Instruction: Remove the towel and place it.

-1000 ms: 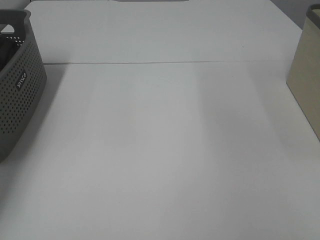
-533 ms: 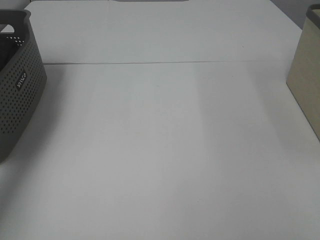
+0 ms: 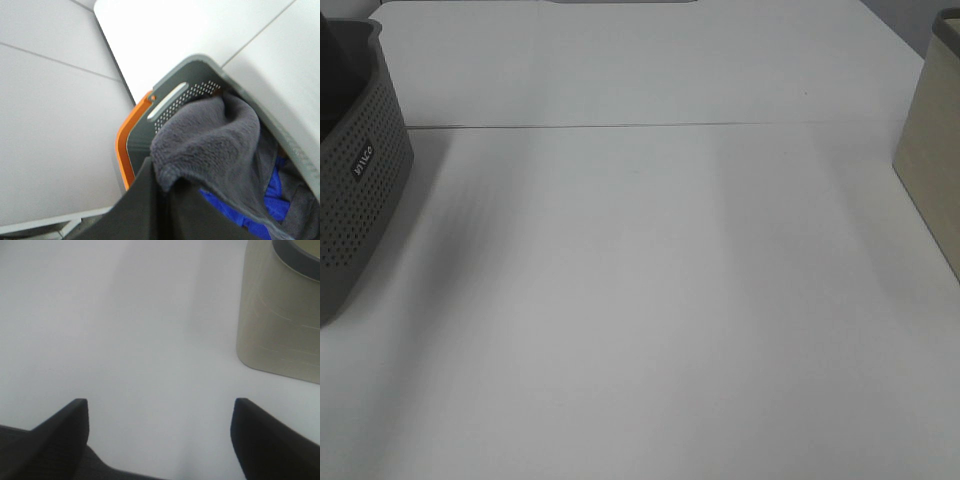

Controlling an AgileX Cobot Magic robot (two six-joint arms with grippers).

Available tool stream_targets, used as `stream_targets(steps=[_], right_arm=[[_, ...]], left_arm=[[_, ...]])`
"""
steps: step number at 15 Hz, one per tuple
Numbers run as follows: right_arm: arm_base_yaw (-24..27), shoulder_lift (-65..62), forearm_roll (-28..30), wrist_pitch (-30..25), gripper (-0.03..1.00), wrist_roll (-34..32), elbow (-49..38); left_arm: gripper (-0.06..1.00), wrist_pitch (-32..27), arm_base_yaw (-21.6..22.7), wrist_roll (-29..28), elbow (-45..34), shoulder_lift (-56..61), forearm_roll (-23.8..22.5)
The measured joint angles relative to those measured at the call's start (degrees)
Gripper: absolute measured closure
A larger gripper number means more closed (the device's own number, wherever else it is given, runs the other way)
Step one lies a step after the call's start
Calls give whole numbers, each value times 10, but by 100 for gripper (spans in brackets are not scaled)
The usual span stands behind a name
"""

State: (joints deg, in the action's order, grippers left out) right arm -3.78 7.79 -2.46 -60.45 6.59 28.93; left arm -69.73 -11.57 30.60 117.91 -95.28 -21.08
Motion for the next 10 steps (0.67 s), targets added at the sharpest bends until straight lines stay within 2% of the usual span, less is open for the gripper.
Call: stream_targets(steps=[2,5,7,9,10], right_arm=[[0,16,-41,26,21,23,9],[0,35,-128,95,21,78,11],[0,54,-167,126,21,112,11],[0,103,-219,170,21,152,11],[0,158,-280,210,21,208,11]], left_arm=[[94,-1,-60,-12,27,10,-5],[94,-2,-161,-25,67,6,-6],[94,-3,-205,-45,82,-8,-10],[94,-3,-245,-107,85,-34,-14],[94,-4,-269,-172,85,-56,-14]])
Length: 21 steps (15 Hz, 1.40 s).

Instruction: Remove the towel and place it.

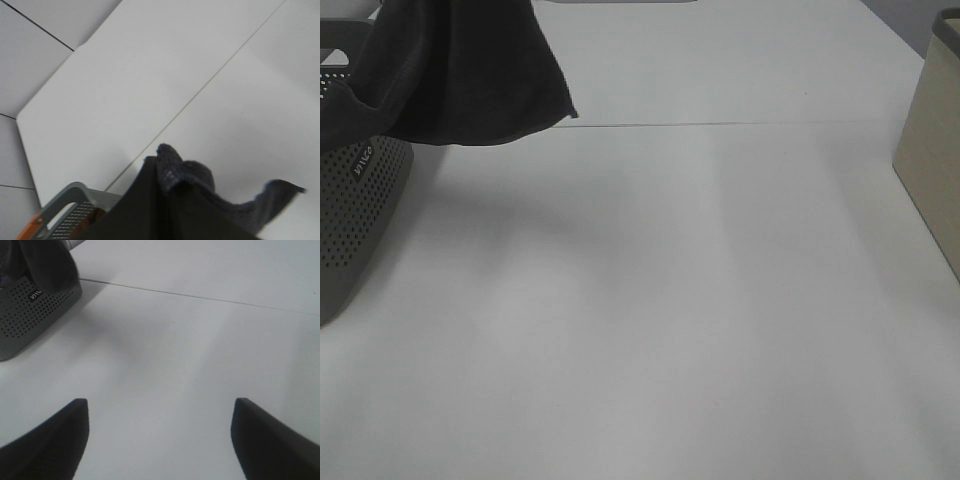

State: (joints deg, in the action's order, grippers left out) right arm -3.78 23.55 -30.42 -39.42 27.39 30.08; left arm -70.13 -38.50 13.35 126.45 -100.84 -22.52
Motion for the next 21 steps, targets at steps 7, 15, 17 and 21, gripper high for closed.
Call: stream_targets(steps=[7,15,17,21], right_arm=[[0,319,-443,33,21,484,38],[-210,525,-593,158,21,645,134],[-222,560,-595,179,23,657,162],[-224,616,-598,159,23,670,208]], left_arm=[[94,-4,-65,-57,0,-10,50],[94,25,-65,-59,0,-10,81],[94,25,-65,-57,0,-10,107],[94,25,-65,-55,0,-10,128]])
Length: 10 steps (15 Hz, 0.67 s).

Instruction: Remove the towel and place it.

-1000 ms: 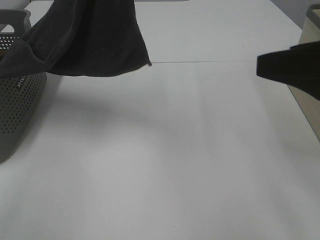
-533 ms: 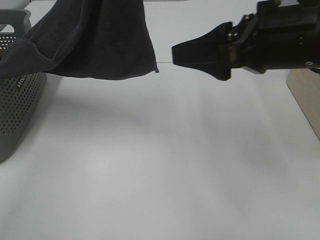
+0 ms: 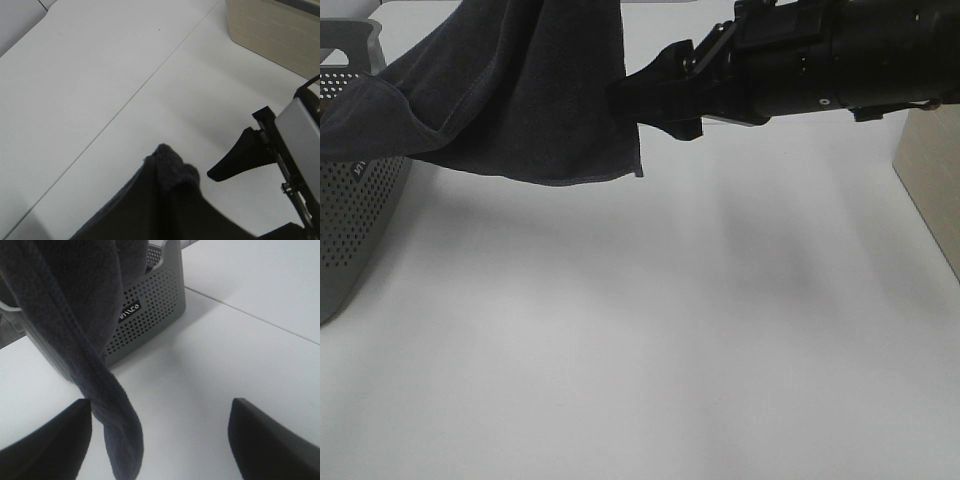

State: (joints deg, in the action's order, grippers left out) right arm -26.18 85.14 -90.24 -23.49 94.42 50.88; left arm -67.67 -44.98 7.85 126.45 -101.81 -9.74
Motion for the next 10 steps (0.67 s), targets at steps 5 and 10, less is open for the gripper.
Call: stream_targets(steps=[5,10], right_arm=[[-38,54,0,-50,26,31,26],[-38,54,23,-49,57,23,26]], left_arm=[[94,2,0,3,0,0,-6],[94,2,0,3,0,0,-51]])
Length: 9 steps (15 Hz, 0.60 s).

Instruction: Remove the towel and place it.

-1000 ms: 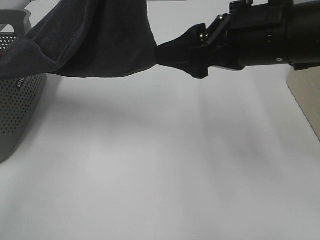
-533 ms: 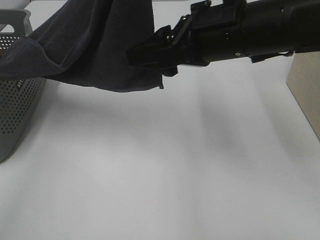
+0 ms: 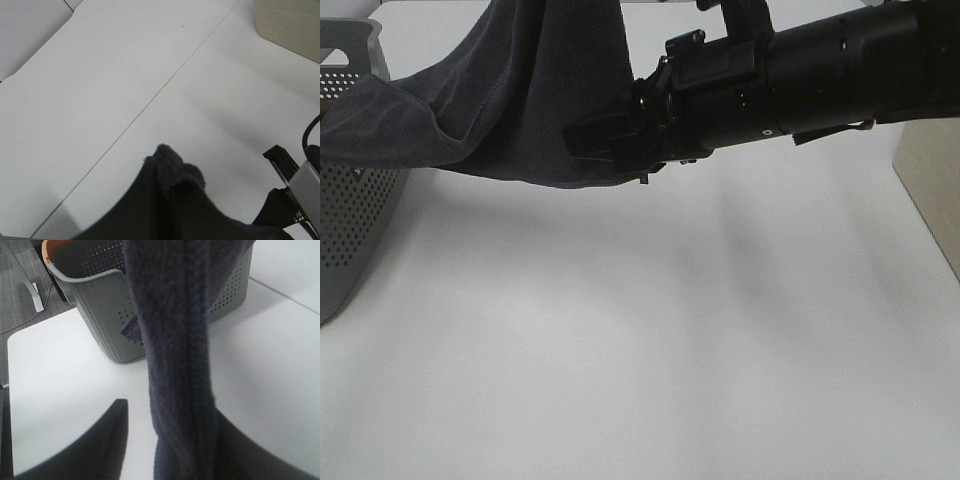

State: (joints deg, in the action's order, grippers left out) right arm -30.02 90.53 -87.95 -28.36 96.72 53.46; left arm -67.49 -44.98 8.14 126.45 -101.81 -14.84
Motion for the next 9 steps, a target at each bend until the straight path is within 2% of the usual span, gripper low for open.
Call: stream_targets(steps=[4,5,8,9], right_arm=[[0,0,76,20,93,-61,0],[0,-1,102,21,96,-88,0],[0,-17,194,21,96,-185,6],[0,-28,245,20,96,-246,19]], left_arm=[[94,0,0,-1,0,0,-5],[94,-1,0,-1,0,0,-6],[94,-2,0,-1,0,0,-6],[94,-2,0,-1,0,0,-11]])
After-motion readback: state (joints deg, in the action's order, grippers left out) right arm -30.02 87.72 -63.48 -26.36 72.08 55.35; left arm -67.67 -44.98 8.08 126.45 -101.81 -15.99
